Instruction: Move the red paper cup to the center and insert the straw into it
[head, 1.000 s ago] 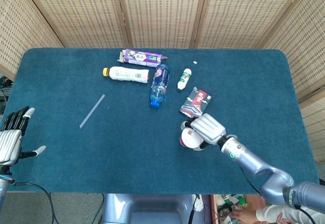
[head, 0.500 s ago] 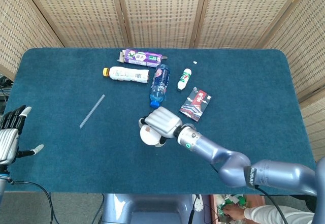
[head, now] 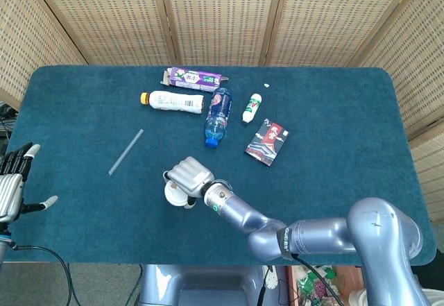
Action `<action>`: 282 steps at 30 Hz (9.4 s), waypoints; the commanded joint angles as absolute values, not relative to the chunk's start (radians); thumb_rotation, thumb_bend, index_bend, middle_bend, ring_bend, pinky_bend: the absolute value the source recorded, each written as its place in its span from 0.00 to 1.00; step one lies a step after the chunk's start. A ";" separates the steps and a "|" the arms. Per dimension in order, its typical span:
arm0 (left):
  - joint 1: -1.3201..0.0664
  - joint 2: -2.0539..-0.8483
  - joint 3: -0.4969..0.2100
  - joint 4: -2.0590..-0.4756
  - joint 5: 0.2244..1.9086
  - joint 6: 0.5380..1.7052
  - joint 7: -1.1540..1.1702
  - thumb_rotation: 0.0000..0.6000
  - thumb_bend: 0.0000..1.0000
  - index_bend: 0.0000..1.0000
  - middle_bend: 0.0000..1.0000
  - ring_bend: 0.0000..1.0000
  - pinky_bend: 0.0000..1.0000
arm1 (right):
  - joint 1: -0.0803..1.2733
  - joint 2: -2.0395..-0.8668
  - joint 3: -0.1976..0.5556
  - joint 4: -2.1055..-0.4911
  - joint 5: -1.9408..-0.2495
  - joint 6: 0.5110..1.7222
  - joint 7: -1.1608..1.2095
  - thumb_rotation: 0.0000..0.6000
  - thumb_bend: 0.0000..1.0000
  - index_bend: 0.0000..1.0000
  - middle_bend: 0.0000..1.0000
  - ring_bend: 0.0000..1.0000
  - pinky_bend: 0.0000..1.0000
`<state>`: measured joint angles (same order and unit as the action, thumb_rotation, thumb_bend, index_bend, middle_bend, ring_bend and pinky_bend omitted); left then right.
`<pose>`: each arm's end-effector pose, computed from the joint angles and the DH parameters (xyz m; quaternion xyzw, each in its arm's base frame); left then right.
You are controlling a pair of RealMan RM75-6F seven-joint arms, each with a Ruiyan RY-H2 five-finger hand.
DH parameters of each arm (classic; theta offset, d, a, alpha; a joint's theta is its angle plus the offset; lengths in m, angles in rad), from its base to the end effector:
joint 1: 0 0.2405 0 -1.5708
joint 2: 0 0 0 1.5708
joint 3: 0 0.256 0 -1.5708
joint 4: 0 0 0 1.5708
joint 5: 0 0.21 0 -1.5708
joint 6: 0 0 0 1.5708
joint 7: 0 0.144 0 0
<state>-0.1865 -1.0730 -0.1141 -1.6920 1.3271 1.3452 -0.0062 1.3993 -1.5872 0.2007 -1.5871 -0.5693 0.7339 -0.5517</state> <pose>-0.3012 0.2229 0.1650 -0.5696 -0.4339 -0.3860 0.5816 0.0569 -0.3418 -0.0664 0.8602 -0.3113 0.3227 0.2430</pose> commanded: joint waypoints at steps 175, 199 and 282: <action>-0.861 -1.304 0.267 -1.309 1.727 0.798 -1.227 1.00 1.00 0.00 0.00 0.00 0.00 | 0.221 -1.151 0.154 -1.627 -1.431 1.468 0.029 1.00 0.00 0.00 0.00 0.00 0.00; -0.796 -1.331 0.230 -1.008 1.554 0.691 -1.266 1.00 1.00 0.00 0.00 0.00 0.00 | 0.217 -1.150 0.158 -1.636 -1.437 1.456 0.030 1.00 0.00 0.00 0.00 0.00 0.00; -0.920 -1.699 0.135 -0.565 1.673 0.798 -0.586 1.00 0.35 0.48 0.00 0.00 0.00 | 0.220 -1.152 0.173 -1.621 -1.402 1.410 0.064 1.00 0.00 0.00 0.00 0.00 0.00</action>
<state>-0.9198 -1.6980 0.1349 -0.5659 1.6738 0.7986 -0.5862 0.2202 -1.1524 0.1731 -1.6207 -1.4019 1.4100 0.0637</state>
